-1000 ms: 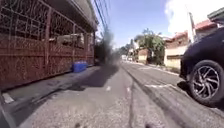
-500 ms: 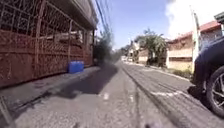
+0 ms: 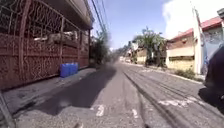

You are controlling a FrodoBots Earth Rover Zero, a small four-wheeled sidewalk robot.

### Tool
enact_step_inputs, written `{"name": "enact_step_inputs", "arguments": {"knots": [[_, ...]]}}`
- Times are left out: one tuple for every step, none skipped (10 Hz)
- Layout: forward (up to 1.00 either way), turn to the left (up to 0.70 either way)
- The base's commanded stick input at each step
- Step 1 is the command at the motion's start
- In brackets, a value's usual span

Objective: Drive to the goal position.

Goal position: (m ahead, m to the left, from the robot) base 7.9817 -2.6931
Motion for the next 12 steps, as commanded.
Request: {"name": "enact_step_inputs", "arguments": {"knots": [[0.92,0.0],[0.92,0.0],[0.92,0.0],[0.92,0.0],[0.92,0.0],[0.92,0.0],[0.92,0.0],[0.92,0.0],[0.92,0.0],[0.92,0.0],[0.92,0.0],[0.92,0.0]]}}
